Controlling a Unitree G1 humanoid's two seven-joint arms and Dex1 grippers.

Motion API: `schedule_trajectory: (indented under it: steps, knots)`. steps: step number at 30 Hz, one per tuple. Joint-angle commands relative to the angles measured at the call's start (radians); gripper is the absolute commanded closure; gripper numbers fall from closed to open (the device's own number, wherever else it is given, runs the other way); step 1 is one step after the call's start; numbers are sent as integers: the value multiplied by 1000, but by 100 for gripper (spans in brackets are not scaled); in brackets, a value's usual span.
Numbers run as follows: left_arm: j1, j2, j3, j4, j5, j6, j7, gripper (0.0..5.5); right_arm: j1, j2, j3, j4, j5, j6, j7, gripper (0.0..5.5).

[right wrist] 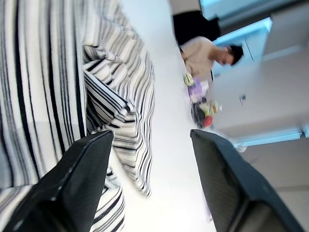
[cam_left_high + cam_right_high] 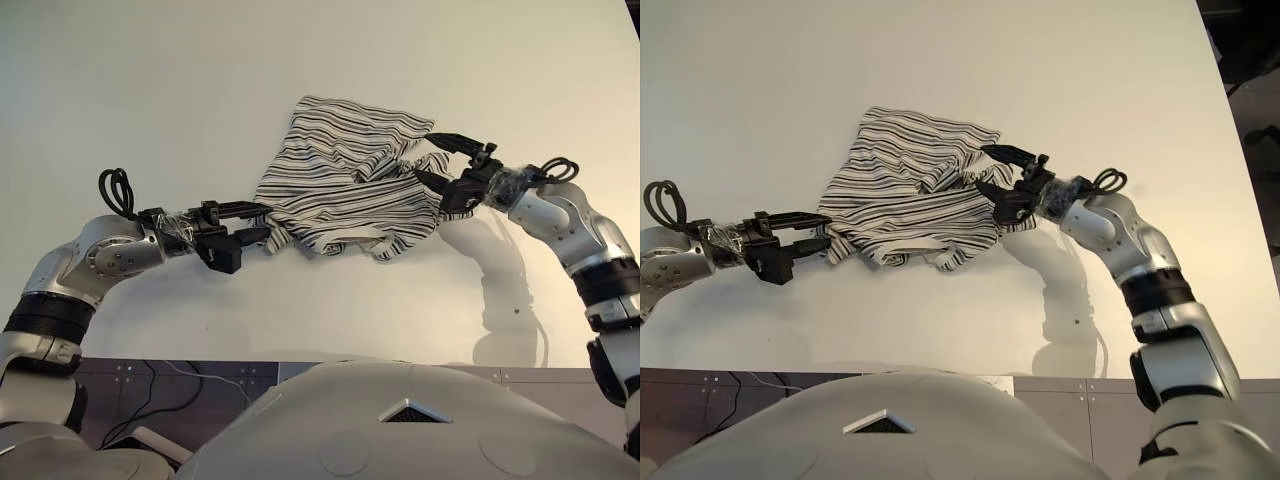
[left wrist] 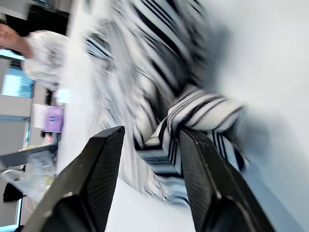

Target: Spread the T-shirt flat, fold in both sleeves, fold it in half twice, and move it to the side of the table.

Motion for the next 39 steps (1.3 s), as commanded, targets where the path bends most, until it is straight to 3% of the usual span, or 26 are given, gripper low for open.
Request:
schedule_trajectory:
  steps: [1, 9, 17, 21, 24, 29, 35, 39]
  knots:
    - [131, 16, 22, -186, -102, 133, -48, 347, 116, -26, -24, -183, 188, 162, 159, 255]
    - [124, -147, 2, -178, 75, 305, -28, 347, 202, -23, 1, -298, 296, 378, 368, 255]
    - [145, -191, 11, -118, 228, 275, 40, 347, 262, -125, -88, -464, 372, 372, 506, 255]
    - [158, -204, 23, -146, 215, 287, 47, 347, 304, -176, -67, -496, 287, 275, 547, 255]
    - [136, -212, 26, -150, 193, 291, 29, 347, 332, -136, -40, -454, 116, 157, 450, 255]
    - [127, -210, 31, -148, 173, 288, 1, 347, 323, -38, -53, -352, -218, -54, 114, 255]
    - [128, -210, 44, -135, 162, 293, -18, 347, 337, -71, -70, -317, -617, -271, -296, 255]
    - [117, -214, 42, -127, 157, 293, -31, 347, 316, -70, -36, -252, -725, -257, -397, 255]
